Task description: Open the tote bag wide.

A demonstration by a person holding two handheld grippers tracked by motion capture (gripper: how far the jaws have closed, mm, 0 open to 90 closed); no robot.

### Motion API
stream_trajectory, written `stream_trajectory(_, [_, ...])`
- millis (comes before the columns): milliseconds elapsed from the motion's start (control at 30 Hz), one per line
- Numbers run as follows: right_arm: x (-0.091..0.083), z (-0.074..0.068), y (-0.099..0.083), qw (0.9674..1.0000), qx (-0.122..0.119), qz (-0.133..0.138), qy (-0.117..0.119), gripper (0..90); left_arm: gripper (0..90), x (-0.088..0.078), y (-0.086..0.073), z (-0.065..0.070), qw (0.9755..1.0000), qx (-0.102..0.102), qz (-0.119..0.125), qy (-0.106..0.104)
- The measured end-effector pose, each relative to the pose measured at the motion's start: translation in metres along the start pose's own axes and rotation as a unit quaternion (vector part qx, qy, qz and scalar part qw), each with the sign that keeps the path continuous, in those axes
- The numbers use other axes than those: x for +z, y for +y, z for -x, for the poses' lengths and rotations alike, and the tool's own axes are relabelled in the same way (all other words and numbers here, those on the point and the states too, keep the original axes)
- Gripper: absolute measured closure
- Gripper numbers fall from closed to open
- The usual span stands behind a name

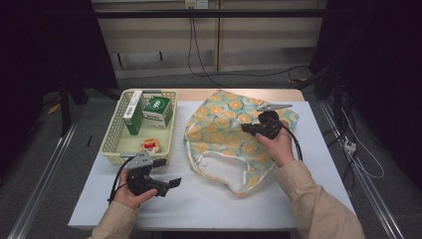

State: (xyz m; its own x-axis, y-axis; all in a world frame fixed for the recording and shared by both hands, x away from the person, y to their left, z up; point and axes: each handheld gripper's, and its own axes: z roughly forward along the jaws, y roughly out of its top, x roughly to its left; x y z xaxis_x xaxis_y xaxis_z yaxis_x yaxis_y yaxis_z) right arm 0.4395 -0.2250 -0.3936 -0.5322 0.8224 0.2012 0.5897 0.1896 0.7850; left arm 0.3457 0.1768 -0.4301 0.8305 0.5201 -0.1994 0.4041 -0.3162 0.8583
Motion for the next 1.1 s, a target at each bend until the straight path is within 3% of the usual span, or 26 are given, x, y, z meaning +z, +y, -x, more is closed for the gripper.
stream_trajectory(33, [-0.002,0.0,0.007,0.9999,0.0,0.015,-0.001,89.2,6.4,0.001,0.0,0.0,1.0,0.001,0.0,-0.001])
stream_trajectory(267, [0.009,0.005,0.013,0.9999,-0.007,0.011,0.001,87.9,6.4,0.001,0.0,-0.001,1.0,0.0,-0.001,-0.002])
stream_trajectory(300, [0.015,0.006,0.012,0.9998,-0.017,0.007,-0.006,87.9,6.4,0.001,0.0,-0.001,1.0,-0.001,0.0,-0.002])
stream_trajectory(400, [0.02,0.009,0.011,0.9996,-0.018,0.009,-0.021,87.9,6.4,0.001,0.0,-0.001,1.0,-0.002,0.0,-0.003])
stream_trajectory(433, [0.024,0.014,0.012,0.9991,-0.024,0.007,-0.035,87.2,6.4,0.001,0.0,-0.001,1.0,-0.002,0.0,-0.002])
stream_trajectory(500, [0.026,0.018,0.012,0.9988,-0.025,0.004,-0.041,86.8,6.4,0.001,0.0,-0.001,1.0,-0.001,-0.001,-0.003])
stream_trajectory(533, [0.031,0.029,0.009,0.999,-0.005,0.002,-0.044,86.7,6.4,0.002,0.0,-0.001,1.0,-0.001,-0.001,-0.003])
stream_trajectory(700, [0.044,0.045,-0.001,0.998,0.009,-0.01,-0.061,85.4,6.4,0.001,0.0,-0.001,1.0,-0.002,-0.001,-0.003])
stream_trajectory(933, [0.06,0.053,-0.013,0.9966,-0.017,-0.042,-0.069,81.2,6.4,0.002,0.0,-0.002,1.0,-0.004,-0.001,-0.003])
stream_trajectory(1100, [0.061,0.054,-0.015,0.996,-0.009,-0.057,-0.068,71.1,6.4,0.001,-0.001,-0.003,1.0,-0.004,0.001,-0.003])
